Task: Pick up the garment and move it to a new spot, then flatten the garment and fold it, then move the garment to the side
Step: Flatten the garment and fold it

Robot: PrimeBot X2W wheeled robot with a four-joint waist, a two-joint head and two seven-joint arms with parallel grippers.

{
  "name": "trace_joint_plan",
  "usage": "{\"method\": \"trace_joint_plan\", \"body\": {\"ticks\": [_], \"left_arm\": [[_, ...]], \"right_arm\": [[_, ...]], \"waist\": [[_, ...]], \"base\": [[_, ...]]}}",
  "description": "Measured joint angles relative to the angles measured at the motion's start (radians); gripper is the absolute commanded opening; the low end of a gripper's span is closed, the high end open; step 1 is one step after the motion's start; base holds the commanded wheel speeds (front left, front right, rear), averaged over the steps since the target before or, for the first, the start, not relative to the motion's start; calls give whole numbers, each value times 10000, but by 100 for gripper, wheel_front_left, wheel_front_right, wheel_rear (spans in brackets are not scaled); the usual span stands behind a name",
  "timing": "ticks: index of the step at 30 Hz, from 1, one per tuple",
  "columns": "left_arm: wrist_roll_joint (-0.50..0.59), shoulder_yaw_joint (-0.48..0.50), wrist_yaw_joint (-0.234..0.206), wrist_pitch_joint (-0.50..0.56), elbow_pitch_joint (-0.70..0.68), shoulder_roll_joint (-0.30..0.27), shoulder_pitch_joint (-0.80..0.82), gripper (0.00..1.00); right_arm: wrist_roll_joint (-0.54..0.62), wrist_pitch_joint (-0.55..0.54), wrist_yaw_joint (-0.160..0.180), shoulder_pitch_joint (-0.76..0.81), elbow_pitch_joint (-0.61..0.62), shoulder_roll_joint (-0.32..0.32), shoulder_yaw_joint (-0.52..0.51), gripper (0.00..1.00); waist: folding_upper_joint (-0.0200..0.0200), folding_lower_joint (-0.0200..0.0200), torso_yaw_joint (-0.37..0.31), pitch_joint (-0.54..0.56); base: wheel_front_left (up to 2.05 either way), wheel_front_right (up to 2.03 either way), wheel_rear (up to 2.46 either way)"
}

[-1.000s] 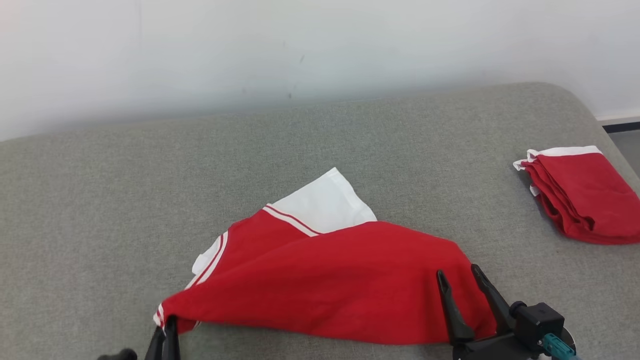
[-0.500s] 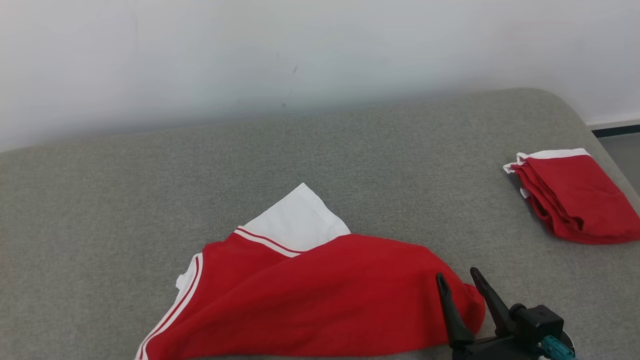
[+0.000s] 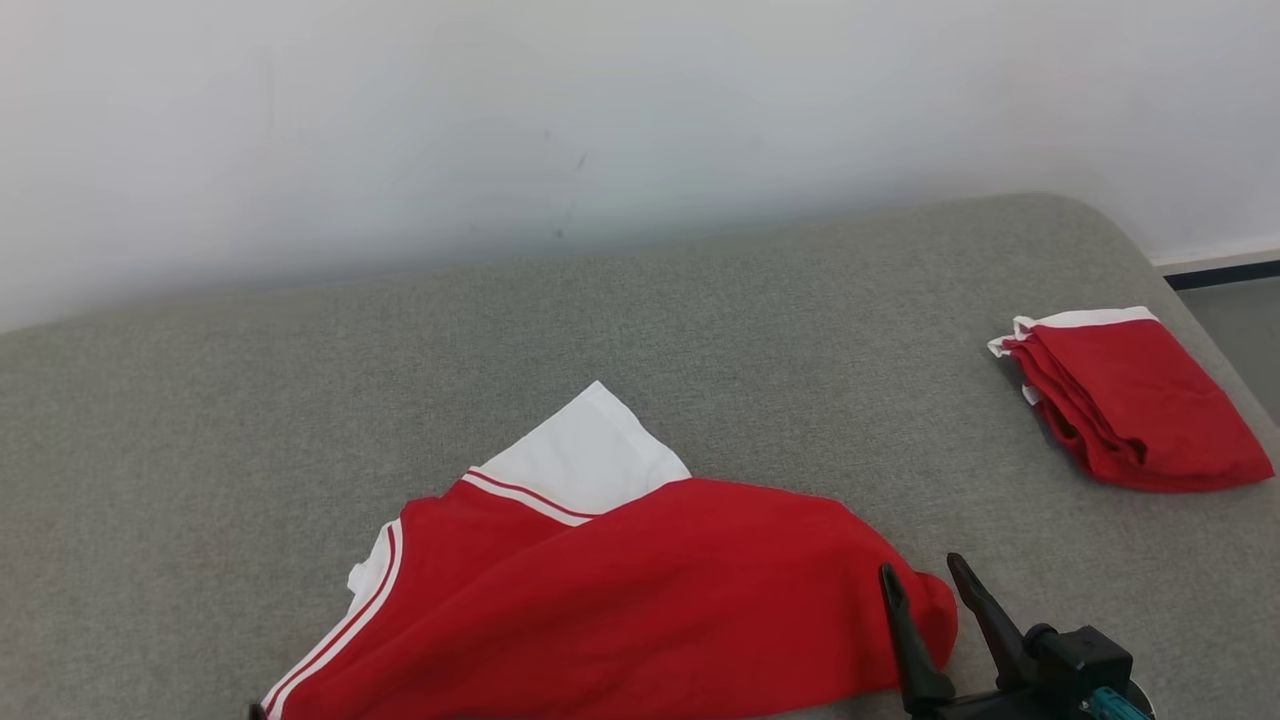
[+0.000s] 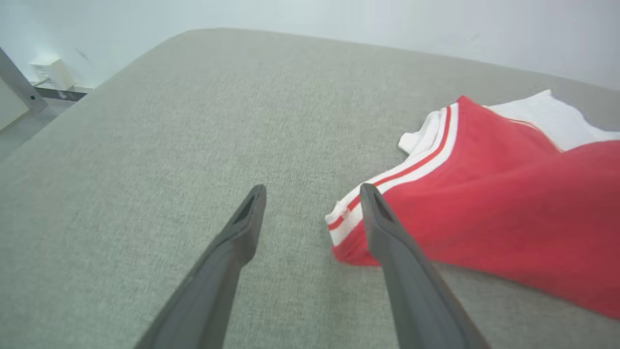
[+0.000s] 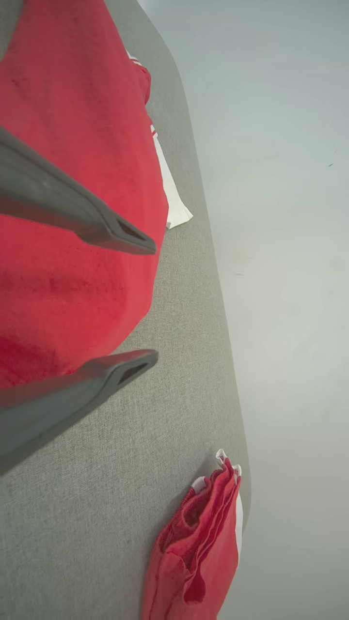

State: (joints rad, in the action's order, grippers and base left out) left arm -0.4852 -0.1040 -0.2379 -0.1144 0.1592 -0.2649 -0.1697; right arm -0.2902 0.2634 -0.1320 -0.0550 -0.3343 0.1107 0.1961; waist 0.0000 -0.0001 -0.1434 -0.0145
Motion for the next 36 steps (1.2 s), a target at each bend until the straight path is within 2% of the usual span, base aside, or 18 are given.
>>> {"method": "trace_joint_plan", "body": {"ticks": [6, 11, 23, 31, 36], "left_arm": [[307, -111, 203, -953, -1492, -48, 8, 100], [851, -284, 629, -1430, -2086, 201, 184, 100], [1810, 291, 2416, -1480, -1985, 1467, 240, 100], [1973, 974, 3104, -1480, -1634, 1904, 8, 100], [2132, 1220, 3361, -1480, -1463, 2038, 2, 100]], "right_arm": [[0, 0, 0, 136, 29, -13, -46, 100], [0, 0, 0, 167, 50, 31, -161, 100], [4, -50, 0, 270, 119, 150, -385, 100], [4, -449, 0, 380, 261, 267, -663, 100], [-29, -1503, 0, 355, 366, 407, -1103, 100]], "waist": [[0, 0, -115, 86], [0, 0, -158, 205], [0, 1, -123, 438], [0, 1, 84, 462], [1, 1, 298, 474]], "base": [[0, 0, 0], [0, 0, 0], [0, 0, 0], [0, 0, 0], [0, 0, 0]]}}
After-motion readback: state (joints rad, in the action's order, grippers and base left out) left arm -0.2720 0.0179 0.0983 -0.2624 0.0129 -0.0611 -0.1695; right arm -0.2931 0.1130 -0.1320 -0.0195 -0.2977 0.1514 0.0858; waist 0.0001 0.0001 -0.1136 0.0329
